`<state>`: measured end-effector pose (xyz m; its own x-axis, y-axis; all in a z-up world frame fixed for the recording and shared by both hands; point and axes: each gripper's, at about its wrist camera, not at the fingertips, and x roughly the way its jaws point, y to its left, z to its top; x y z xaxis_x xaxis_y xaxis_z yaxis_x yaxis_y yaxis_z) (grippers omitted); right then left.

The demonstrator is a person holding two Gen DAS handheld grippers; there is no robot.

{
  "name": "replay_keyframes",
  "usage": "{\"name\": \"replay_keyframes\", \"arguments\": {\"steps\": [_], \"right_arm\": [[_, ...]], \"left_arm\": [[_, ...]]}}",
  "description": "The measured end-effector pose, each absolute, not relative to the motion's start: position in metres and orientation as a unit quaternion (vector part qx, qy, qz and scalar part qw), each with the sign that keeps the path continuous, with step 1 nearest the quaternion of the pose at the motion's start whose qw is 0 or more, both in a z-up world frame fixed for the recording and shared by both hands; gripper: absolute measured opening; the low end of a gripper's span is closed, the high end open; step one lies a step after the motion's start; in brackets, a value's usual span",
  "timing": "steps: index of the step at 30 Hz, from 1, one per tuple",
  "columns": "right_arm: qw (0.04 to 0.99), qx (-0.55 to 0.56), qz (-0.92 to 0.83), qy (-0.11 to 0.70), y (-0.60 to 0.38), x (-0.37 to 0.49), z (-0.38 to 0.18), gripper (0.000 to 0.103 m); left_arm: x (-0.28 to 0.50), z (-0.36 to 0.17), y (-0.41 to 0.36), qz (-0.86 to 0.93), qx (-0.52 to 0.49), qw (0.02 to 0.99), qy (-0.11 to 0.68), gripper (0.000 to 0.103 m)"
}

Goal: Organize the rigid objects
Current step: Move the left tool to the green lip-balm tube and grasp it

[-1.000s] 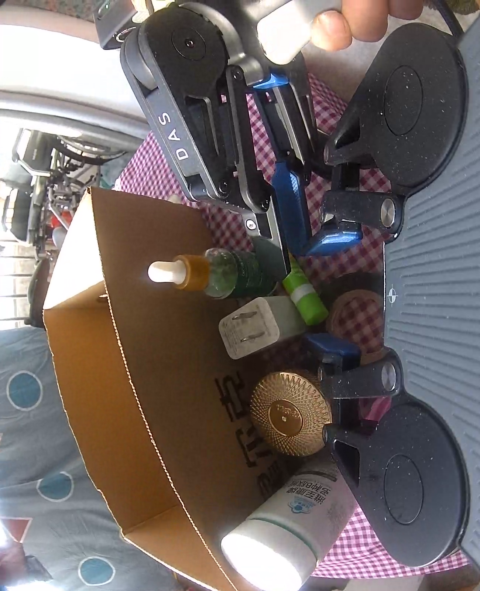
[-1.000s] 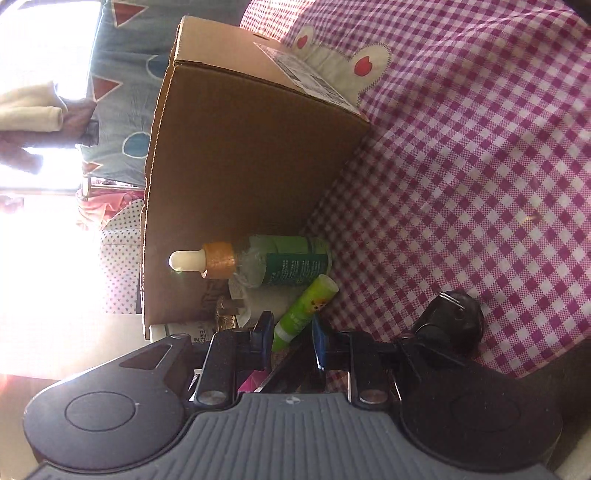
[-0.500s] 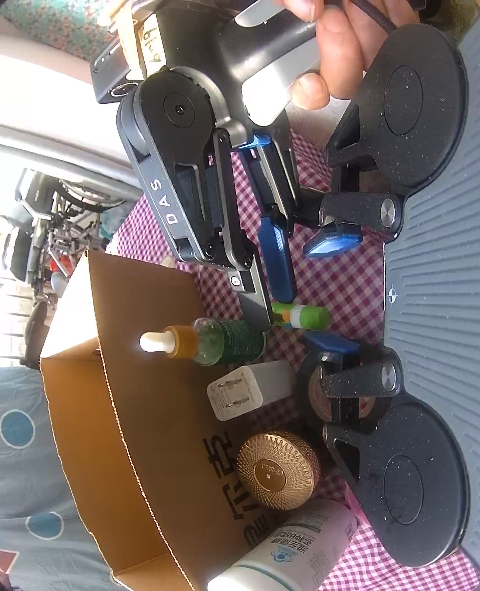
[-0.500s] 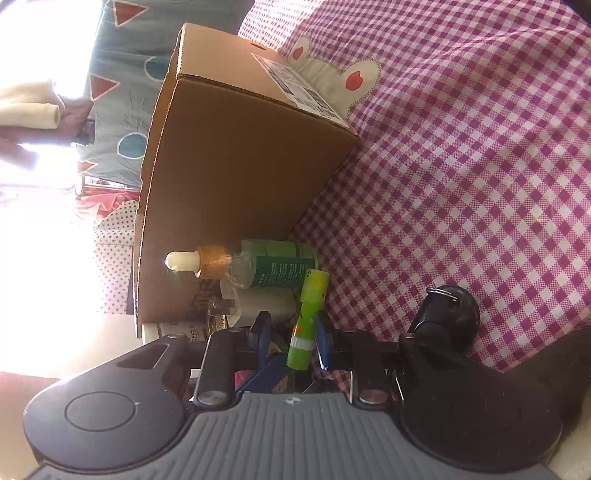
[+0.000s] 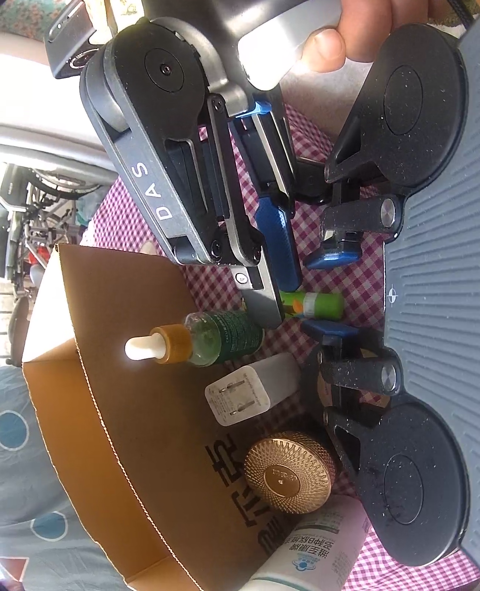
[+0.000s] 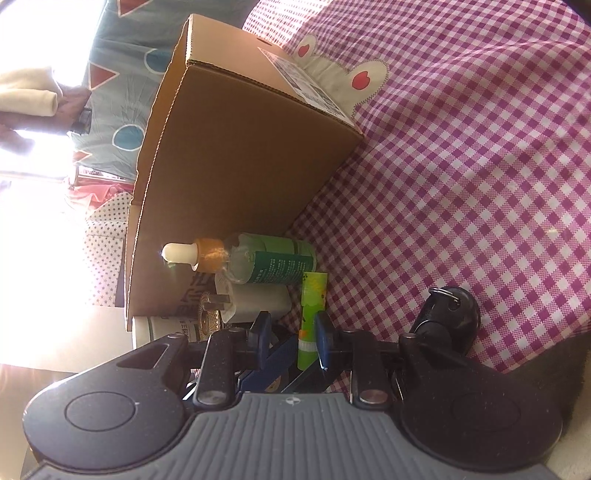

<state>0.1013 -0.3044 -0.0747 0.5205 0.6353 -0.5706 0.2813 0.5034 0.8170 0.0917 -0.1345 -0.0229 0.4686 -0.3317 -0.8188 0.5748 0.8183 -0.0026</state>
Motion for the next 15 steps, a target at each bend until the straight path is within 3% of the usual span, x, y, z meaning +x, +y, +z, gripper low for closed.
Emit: {"name": "replay_keyframes", "arguments": {"steps": [6,15], "right_arm": [[0.724,0.49,0.121,0.47,-0.311,0.105,-0.077,0.028],[0.714,0.507,0.124,0.466,-0.318,0.103,-0.083,0.028]], "left_arm": [[0.094,-0.023,-0.139,-0.251,0.139,0.849,0.443,0.015],[0.085,-0.009,-0.125,-0.254,0.111,0.859,0.431,0.014]]}}
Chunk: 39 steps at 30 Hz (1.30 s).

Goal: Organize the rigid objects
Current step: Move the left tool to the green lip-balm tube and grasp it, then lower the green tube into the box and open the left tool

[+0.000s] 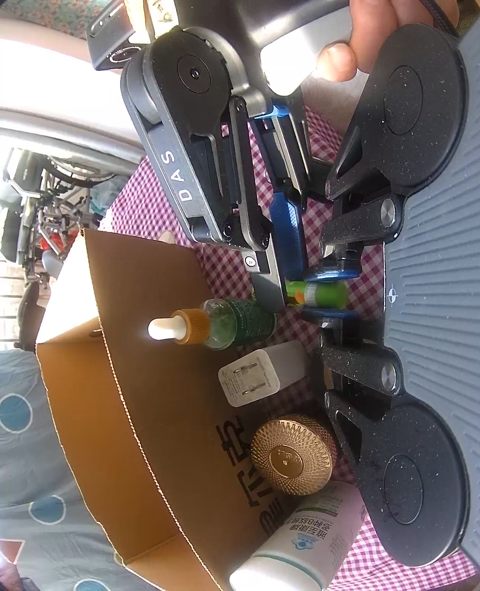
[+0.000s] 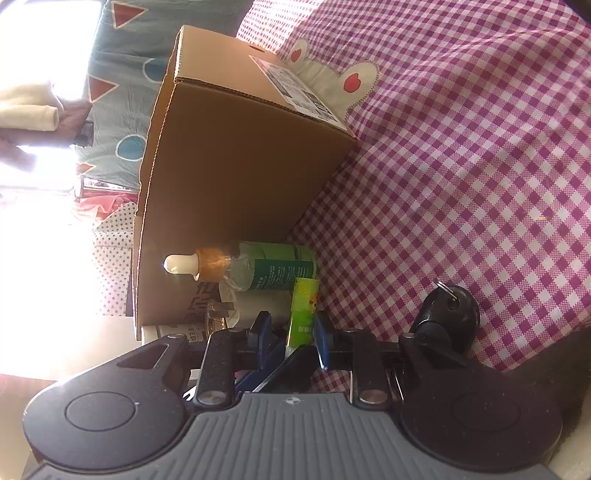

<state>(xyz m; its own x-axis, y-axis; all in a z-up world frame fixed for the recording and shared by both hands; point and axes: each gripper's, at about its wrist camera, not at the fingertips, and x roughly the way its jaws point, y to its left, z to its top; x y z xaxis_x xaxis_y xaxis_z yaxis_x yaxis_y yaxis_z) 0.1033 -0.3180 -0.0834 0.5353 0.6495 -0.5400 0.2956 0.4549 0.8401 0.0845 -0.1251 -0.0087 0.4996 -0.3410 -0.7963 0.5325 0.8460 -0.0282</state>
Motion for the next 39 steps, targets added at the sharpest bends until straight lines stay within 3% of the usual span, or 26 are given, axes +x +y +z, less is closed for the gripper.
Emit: {"name": "replay_keyframes", "arguments": {"steps": [13,21,39], "right_arm": [[0.708,0.522,0.129,0.458,-0.306,0.102,-0.084,0.028],[0.731,0.504,0.144,0.436,-0.286,0.088,-0.067,0.022],[0.821,0.379,0.231,0.36,-0.232,0.069,0.043,0.018]], "left_arm": [[0.078,0.002,-0.108,-0.266,0.087,0.86,0.426,0.014],[0.06,0.018,-0.093,-0.263,0.081,0.87,0.409,0.014],[0.025,0.092,-0.047,-0.232,0.035,0.918,0.321,0.014]]}}
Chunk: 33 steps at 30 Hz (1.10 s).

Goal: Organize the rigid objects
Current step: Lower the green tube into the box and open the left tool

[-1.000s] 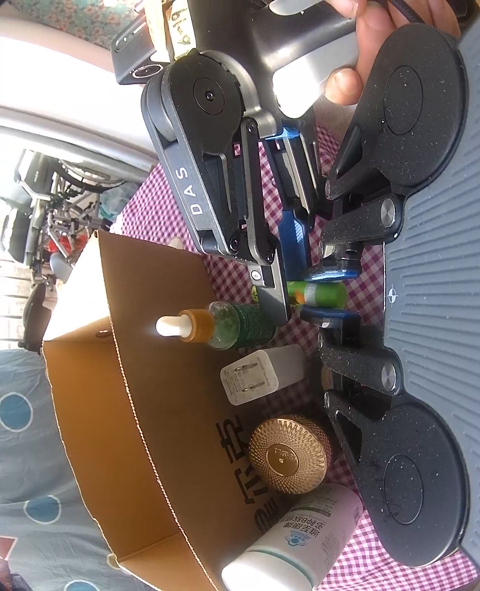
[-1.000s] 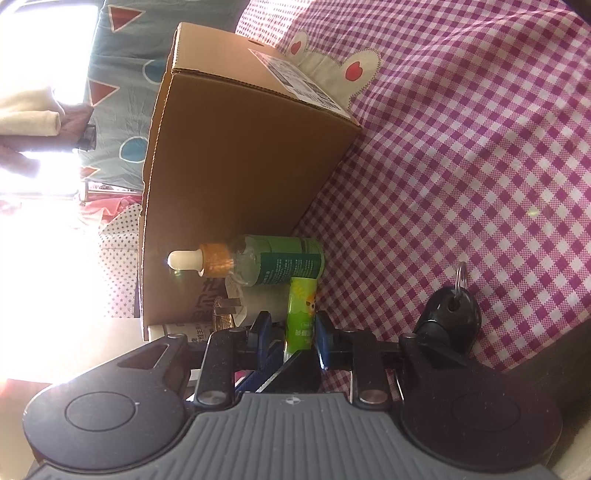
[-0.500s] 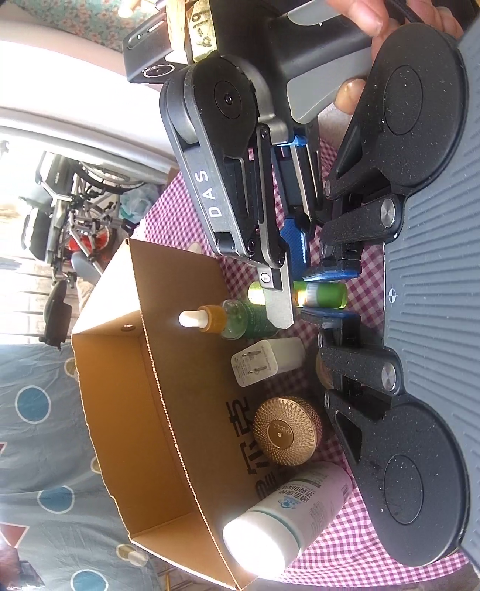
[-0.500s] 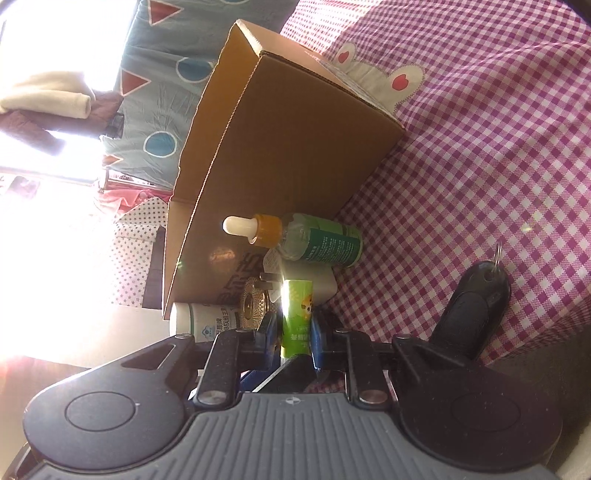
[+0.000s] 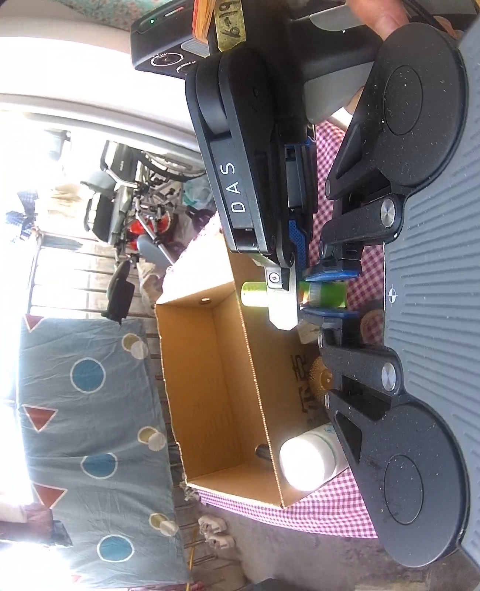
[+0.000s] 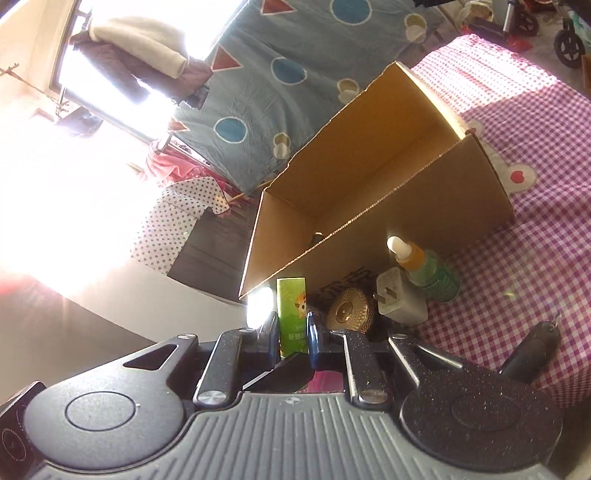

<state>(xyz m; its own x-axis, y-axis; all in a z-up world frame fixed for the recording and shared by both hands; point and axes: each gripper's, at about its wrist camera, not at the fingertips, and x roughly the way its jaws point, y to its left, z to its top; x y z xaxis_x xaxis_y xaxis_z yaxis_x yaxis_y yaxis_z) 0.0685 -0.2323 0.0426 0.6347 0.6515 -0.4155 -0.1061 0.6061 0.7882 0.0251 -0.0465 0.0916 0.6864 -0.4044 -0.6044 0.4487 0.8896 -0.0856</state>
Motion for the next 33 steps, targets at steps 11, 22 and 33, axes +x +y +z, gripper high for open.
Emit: {"name": "replay_keyframes", "arguments": {"steps": [11,22,33], "right_arm": [[0.793,0.321,0.287,0.431,-0.185,0.201,0.084,0.017],[0.734,0.274,0.265,0.563,-0.124,0.348,0.033,0.017],[0.749,0.194,0.215,0.595,-0.079,0.403,-0.008,0.018]], "left_arm": [[0.124,0.107,-0.018,-0.18,-0.005,0.92,0.347,0.014],[0.238,0.062,0.008,-0.109,-0.026,0.883,0.455,0.015],[0.242,0.068,0.022,-0.096,-0.032,0.886,0.452,0.017]]}}
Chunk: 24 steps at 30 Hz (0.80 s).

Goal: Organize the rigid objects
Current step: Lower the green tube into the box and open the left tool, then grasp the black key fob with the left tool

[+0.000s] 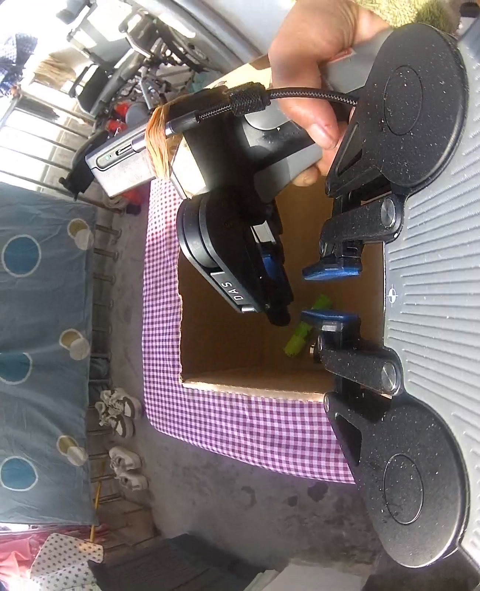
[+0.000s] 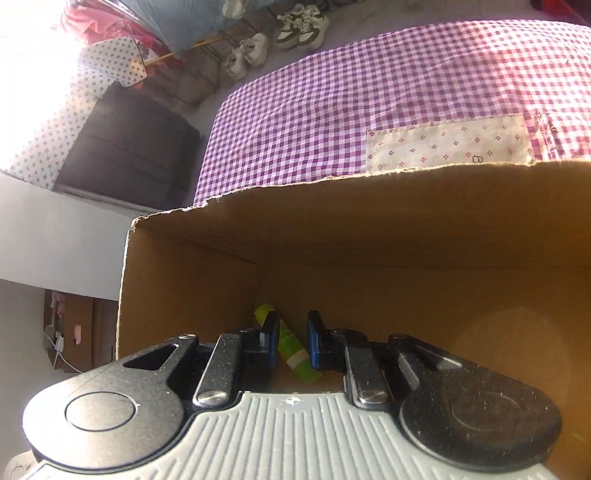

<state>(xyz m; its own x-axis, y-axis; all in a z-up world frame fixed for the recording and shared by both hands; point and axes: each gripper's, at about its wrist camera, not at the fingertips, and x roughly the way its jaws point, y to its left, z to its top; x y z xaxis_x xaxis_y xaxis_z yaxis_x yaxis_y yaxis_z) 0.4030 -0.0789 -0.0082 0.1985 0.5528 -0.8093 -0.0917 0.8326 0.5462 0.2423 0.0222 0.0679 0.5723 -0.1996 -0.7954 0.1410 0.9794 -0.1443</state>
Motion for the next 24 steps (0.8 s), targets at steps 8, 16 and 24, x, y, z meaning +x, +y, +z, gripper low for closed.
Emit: {"name": "replay_keyframes", "arguments": {"steps": [8,16,24], "right_arm": [[0.777,0.212,0.24,0.542,-0.118,0.361,0.041,0.019],[0.813,0.247,0.28,0.448,-0.19,0.238,0.113,0.019],[0.826,0.344,0.243,0.375,-0.276,0.095,0.076,0.025]], "left_arm": [[0.213,0.091,0.027,-0.117,-0.046,0.897,0.425,0.023],[0.149,0.129,0.018,-0.16,-0.046,0.917,0.362,0.044],[0.087,0.11,-0.024,-0.24,0.003,0.904,0.355,0.055]]}}
